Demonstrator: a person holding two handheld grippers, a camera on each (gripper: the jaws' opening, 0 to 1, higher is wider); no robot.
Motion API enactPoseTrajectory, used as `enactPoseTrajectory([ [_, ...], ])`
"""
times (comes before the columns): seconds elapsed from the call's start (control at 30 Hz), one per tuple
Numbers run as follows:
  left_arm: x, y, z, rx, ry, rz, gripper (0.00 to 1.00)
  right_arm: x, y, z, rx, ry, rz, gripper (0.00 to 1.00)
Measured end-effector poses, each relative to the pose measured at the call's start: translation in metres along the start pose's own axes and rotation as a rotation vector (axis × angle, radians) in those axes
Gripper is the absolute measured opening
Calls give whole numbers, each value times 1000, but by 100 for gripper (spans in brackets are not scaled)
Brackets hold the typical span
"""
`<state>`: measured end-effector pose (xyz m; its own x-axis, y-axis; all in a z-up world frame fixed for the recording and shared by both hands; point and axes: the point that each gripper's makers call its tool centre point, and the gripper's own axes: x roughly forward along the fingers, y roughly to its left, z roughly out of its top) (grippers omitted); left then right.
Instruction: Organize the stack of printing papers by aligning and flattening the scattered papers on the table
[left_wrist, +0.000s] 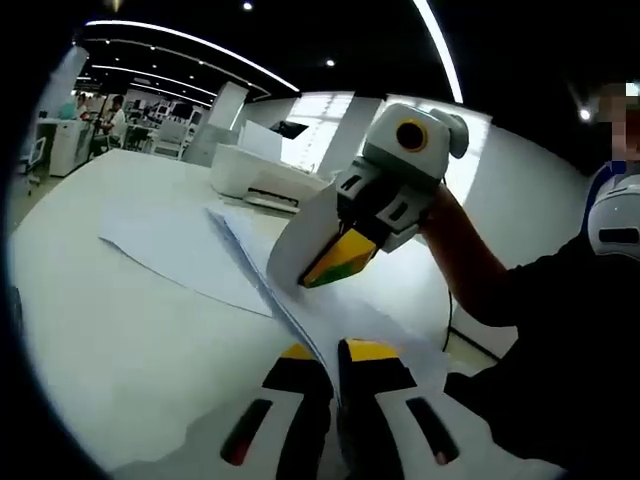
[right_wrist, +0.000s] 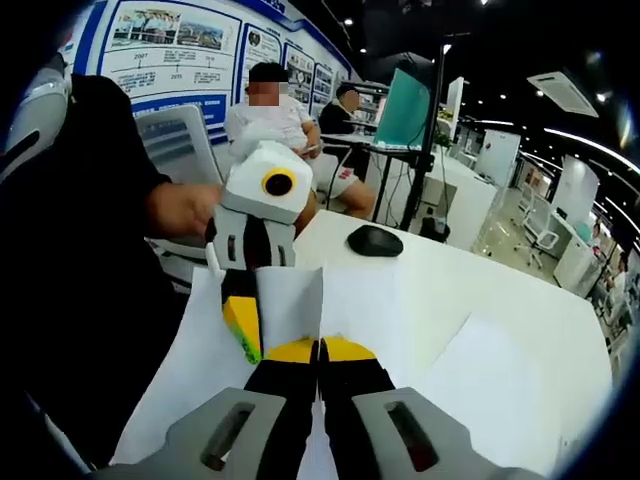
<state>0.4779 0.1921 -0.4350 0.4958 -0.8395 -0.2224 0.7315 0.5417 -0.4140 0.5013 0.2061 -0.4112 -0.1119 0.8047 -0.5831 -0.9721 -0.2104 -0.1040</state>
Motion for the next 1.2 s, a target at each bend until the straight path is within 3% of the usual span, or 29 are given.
enactPoseTrajectory([
  [0.13,-2,3,1,-11,-11,10,7,-2,-6,3,-3,-23,-16,0],
  [0.43,-7,6,3,-13,-27,21,7,-8,-11,10,5,-83,-91,12],
  [0.57,-9,6,4,-2,-32,21,7,-15,-24,9,31,-112,-129,12],
  [0.93,-18,4,6,26,-43,16,7,-27,-33,9,108,-202,-215,14],
  [1.2,-26,6,7,42,-41,17,7,-45,-43,-3,185,-286,-298,15],
])
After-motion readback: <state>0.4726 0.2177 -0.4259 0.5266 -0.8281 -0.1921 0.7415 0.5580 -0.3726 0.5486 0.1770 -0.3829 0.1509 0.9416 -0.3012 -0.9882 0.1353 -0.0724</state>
